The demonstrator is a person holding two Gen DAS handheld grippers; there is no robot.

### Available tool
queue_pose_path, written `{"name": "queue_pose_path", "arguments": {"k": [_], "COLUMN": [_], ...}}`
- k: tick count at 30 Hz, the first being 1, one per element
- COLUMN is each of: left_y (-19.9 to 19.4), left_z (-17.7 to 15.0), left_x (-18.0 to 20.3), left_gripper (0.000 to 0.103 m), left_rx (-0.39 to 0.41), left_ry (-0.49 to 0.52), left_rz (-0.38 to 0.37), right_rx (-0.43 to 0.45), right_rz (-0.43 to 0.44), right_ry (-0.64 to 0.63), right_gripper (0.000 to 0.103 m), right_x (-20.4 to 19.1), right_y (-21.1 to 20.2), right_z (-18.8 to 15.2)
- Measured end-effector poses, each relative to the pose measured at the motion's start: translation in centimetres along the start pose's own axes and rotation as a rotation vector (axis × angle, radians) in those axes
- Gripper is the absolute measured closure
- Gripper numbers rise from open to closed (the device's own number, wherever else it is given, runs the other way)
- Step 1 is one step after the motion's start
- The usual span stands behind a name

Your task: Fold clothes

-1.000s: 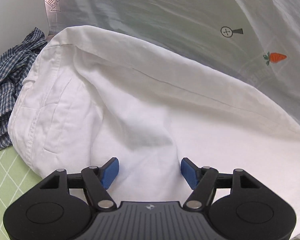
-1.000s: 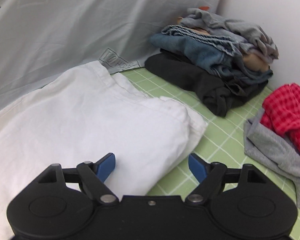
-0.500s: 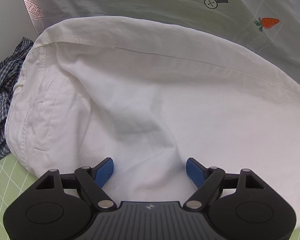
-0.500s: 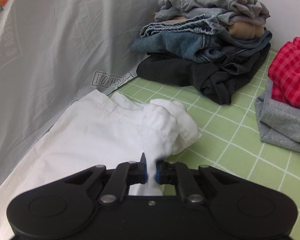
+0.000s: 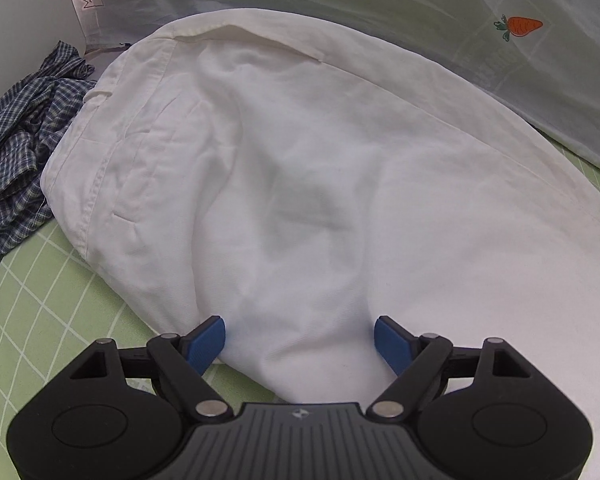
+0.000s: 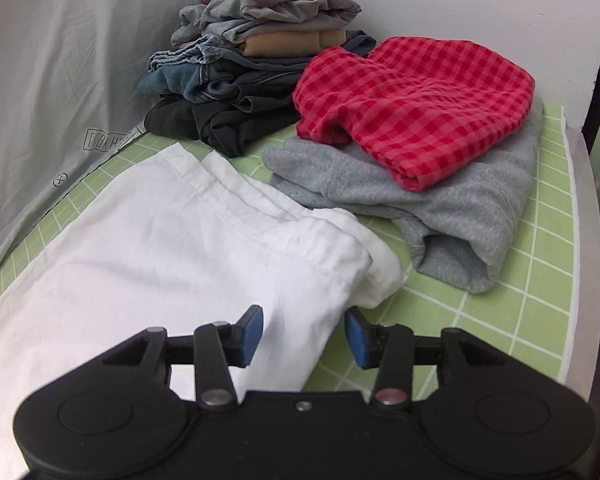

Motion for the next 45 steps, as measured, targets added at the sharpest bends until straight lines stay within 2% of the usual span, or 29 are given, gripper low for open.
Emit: {"name": "queue_pose_path", "arguments": {"k": [2,3,4,7,8,11,14,19,21,23,24,26,29,32,36,38,40,42,43,44,45], "left_y": [-0.2,-0.3,-0.5,-1.0,-1.1,-1.3,-1.5,-1.6,-1.3,-1.2,-1.3,-1.4,-1.5,-1.7,-2.3,-2.4,-2.5,-2.9,-3.1,-3.4,-3.6], "left_z": [0.2,0.7,0.9,1.0,1.2,0.7,0.6,0.5,0.5,0.5,0.5,0.7,1.1,1.4,1.5,1.3,0.8,0.4,0.2,-0.1,-0.4], "left_x": [0.2,0.5,0.7,1.1,1.3,1.9,1.8,1.7,1.9,1.9,1.9,1.9,1.8,1.5,0.9,0.6,0.5,0.4,0.4,0.3,0.2], "left_gripper": [0.021,0.021,0.021,0.021,0.021,0.021,0.021,0.021,0.021,0.021,0.021,0.021,0.021,0.021,0.021,0.021,0.021,0.021,0.021,0.021,0.021], "left_rx": [-0.003,-0.003,-0.003,-0.003,-0.003,-0.005,-0.011,-0.008,-0.007,-0.009,-0.010,-0.007,0.000,0.013,0.031,0.034,0.030,0.036,0.040,0.042,0.044], "left_ry": [0.005,0.015,0.027,0.060,0.068,0.083,0.085,0.087,0.080,0.075,0.076,0.079,0.081,0.066,0.033,0.010,-0.002,0.017,0.028,0.030,0.026], "left_rz": [-0.005,-0.009,-0.011,-0.021,-0.025,-0.031,-0.039,-0.043,-0.044,-0.044,-0.045,-0.047,-0.046,-0.043,-0.044,-0.048,-0.057,-0.054,-0.053,-0.056,-0.062], "right_rx": [-0.019,-0.011,0.003,0.057,0.069,0.108,0.134,0.146,0.095,0.037,0.027,0.035,0.120,0.274,0.336,0.323,0.152,0.014,-0.037,-0.051,-0.054], "right_rz": [-0.006,-0.014,-0.034,-0.093,-0.092,-0.067,-0.079,-0.163,-0.114,-0.079,-0.058,0.007,0.119,0.236,0.333,0.253,0.160,0.169,0.186,0.184,0.172], "right_ry": [0.015,0.008,-0.017,-0.145,-0.169,-0.254,-0.339,-0.420,-0.375,-0.323,-0.300,-0.252,-0.220,-0.213,-0.125,-0.201,-0.207,-0.104,-0.044,-0.022,-0.021], "right_gripper": [0.059,0.069,0.074,0.077,0.078,0.092,0.093,0.092,0.091,0.096,0.100,0.101,0.101,0.102,0.102,0.101,0.101,0.100,0.095,0.091,0.081], "right_x": [-0.2,-0.4,-0.8,-2.6,-3.1,-5.0,-6.5,-6.7,-6.1,-5.6,-5.4,-5.6,-6.9,-9.5,-11.8,-12.4,-11.3,-9.5,-8.5,-7.8,-7.1], "right_y": [0.0,-0.2,-0.5,-1.7,-2.0,-2.6,-2.8,-3.4,-2.9,-2.0,-1.9,-2.0,-3.4,-6.3,-7.8,-5.6,-0.9,0.9,1.3,1.0,0.6], "right_z": [-0.6,-0.9,-1.1,-1.4,-1.4,-1.8,-1.6,-1.0,-1.6,-2.0,-1.9,-0.9,3.1,8.3,11.0,10.0,7.0,3.9,2.3,1.2,0.1]}}
Point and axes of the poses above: each gripper's, at about its wrist camera, not at the fingertips, and y roughly the way its jaws point, x to its right, z to its top, the point moved 8 cm from there along y, roughly the way its jaws point, and after that the axes turned 5 degrees about y, right-handed, at the moved point
